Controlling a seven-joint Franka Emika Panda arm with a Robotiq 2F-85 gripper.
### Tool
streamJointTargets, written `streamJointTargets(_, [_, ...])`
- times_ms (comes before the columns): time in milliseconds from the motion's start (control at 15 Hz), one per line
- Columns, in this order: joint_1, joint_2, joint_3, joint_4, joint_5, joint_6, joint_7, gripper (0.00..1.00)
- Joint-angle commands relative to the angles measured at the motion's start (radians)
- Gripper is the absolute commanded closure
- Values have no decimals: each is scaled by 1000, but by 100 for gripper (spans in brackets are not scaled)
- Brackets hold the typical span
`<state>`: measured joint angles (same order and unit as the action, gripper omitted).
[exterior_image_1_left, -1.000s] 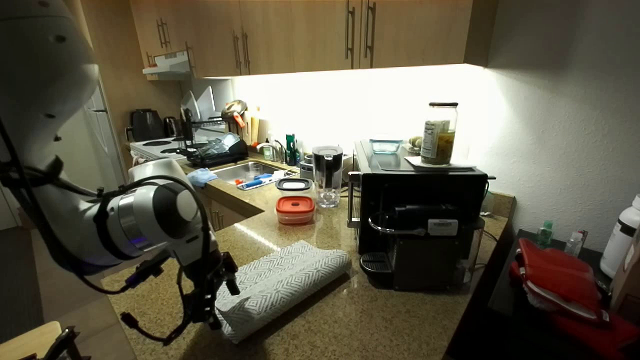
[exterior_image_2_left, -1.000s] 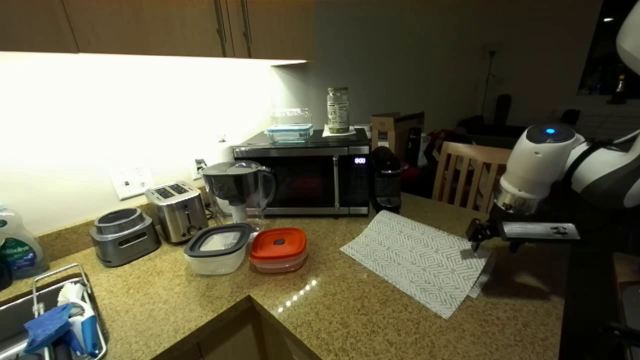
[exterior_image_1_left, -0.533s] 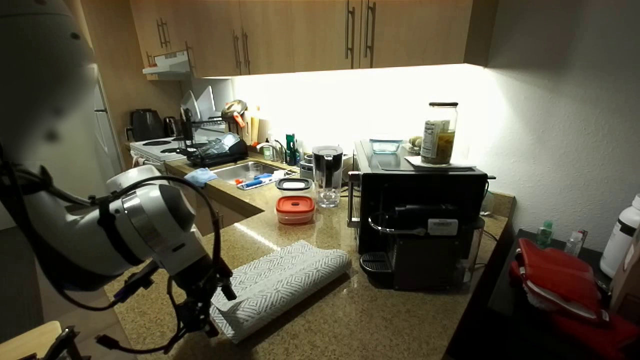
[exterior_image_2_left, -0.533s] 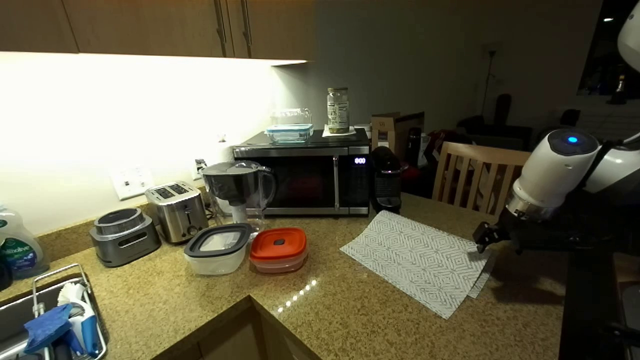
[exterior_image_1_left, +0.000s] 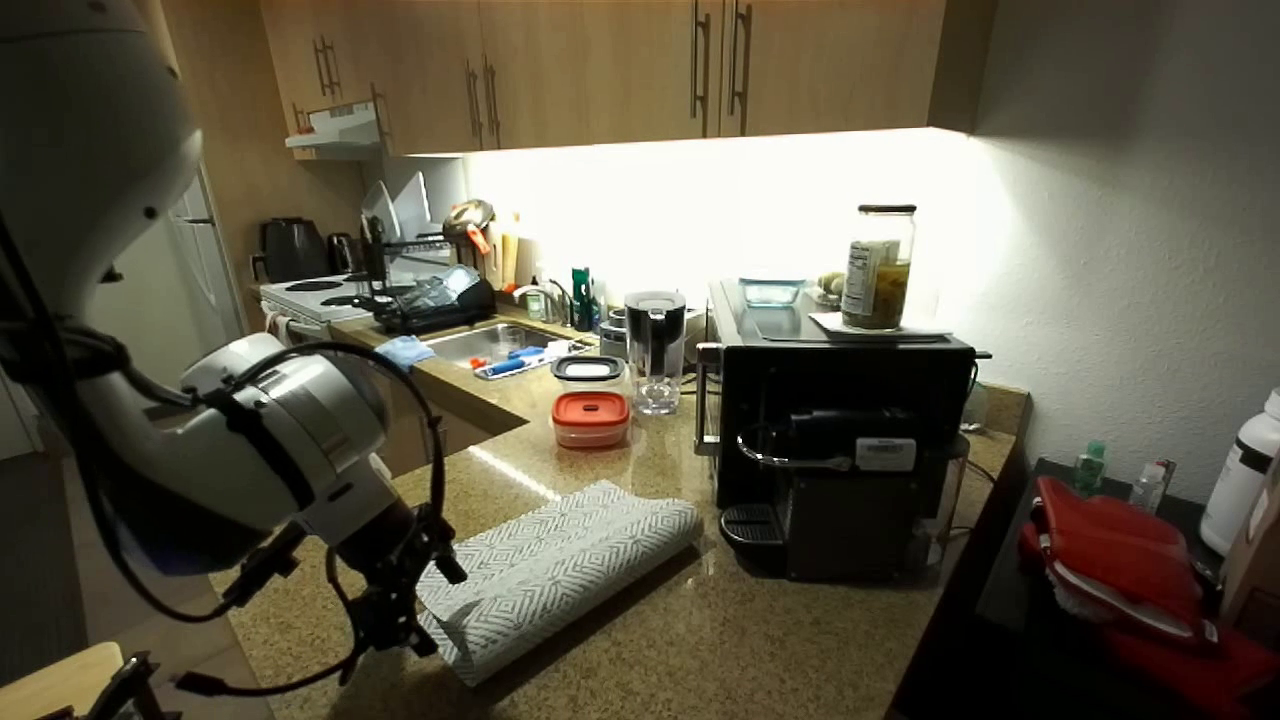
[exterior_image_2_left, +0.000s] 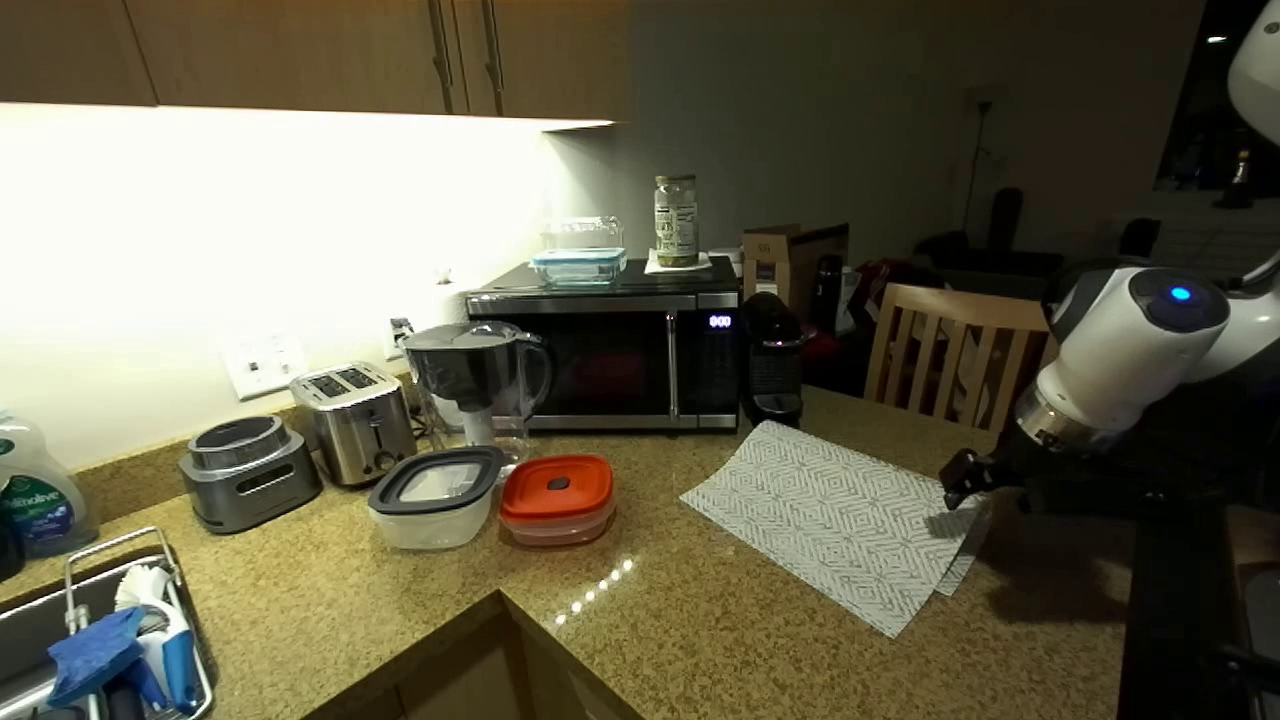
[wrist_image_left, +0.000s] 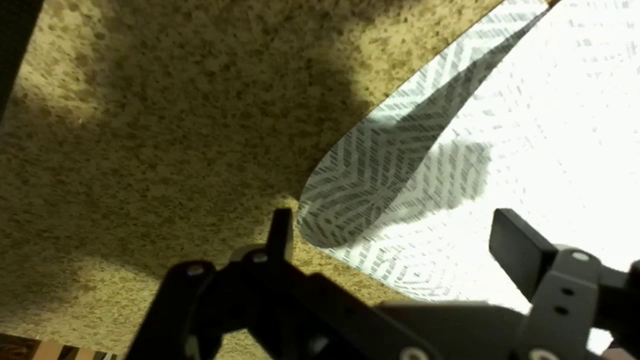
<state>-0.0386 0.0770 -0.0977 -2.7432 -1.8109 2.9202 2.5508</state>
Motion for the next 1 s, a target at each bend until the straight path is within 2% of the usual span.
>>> streamJointTargets(0, [17, 59, 22, 75, -68, -31, 110, 0])
streamJointTargets(400, [8, 157, 30, 142, -49, -10, 94, 0])
streamJointTargets(733, [3, 193, 27, 98, 4, 15, 65, 0])
streamJointTargets(933, [0, 177, 28, 71, -11, 36, 82, 0])
